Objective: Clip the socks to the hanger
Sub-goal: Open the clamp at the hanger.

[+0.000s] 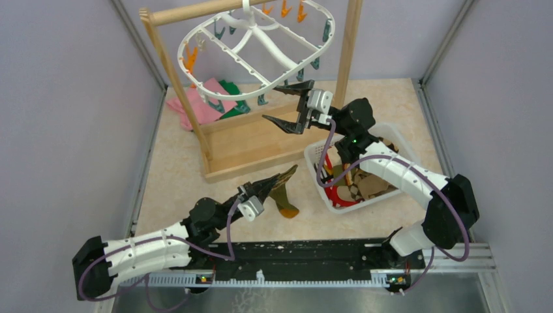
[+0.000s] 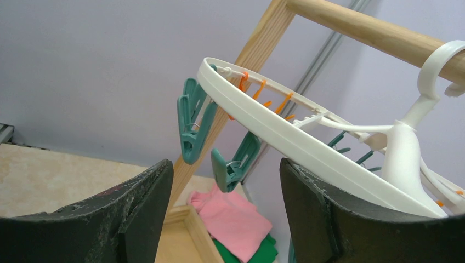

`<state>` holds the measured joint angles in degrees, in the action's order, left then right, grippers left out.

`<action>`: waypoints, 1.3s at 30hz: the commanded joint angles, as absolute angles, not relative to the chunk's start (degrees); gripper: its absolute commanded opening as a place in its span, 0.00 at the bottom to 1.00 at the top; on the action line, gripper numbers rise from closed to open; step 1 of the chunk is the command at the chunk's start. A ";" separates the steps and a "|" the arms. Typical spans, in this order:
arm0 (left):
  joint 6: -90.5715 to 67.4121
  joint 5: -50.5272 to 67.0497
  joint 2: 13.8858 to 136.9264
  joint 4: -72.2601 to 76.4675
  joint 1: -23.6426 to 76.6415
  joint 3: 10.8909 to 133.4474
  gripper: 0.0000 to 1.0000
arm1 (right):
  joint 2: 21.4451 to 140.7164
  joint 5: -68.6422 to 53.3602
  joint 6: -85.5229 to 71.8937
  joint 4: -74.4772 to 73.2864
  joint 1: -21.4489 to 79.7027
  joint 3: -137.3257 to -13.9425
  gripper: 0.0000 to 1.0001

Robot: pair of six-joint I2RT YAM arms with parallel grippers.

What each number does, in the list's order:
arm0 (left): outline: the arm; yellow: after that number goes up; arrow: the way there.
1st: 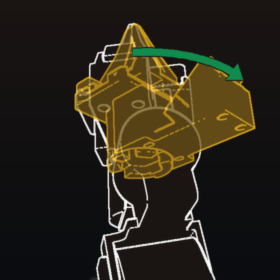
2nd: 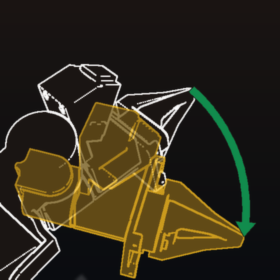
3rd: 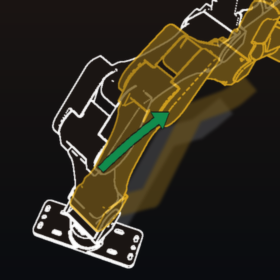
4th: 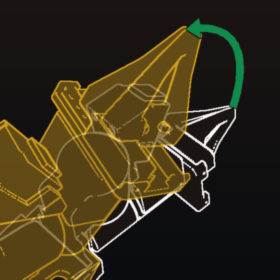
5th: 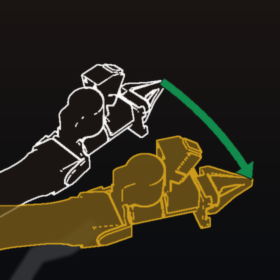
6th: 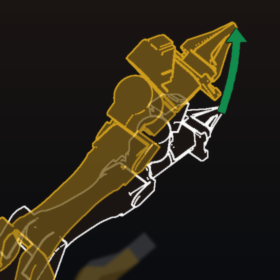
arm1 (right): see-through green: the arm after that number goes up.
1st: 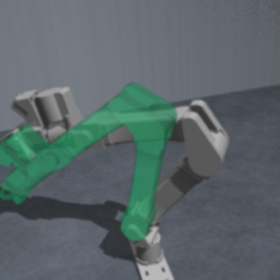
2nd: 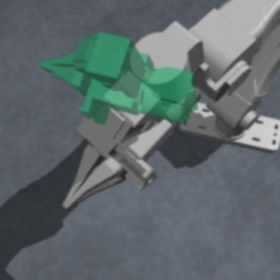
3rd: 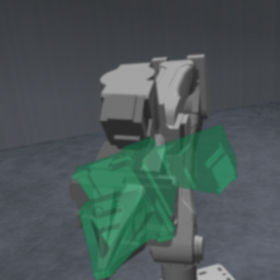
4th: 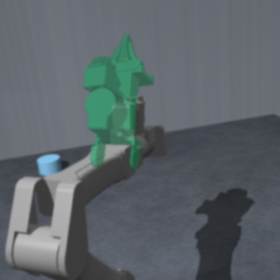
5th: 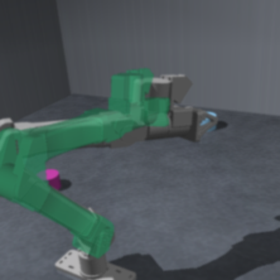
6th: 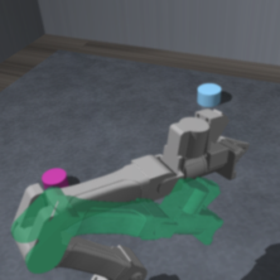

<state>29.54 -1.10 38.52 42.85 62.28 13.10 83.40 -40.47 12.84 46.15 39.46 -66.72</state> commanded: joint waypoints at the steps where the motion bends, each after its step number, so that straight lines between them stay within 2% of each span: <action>1: 28.87 -0.35 38.30 45.41 62.16 15.21 0.00 | 83.17 -40.78 11.68 48.91 39.37 -67.59 0.72; 39: 29.87 -1.14 34.57 43.33 62.15 14.41 0.00 | 90.12 -36.34 8.89 50.46 43.12 -72.89 0.72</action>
<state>29.58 -1.13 35.70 41.87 62.28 13.10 89.32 -37.12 9.80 48.34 42.28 -70.30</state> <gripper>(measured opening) 0.016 0.733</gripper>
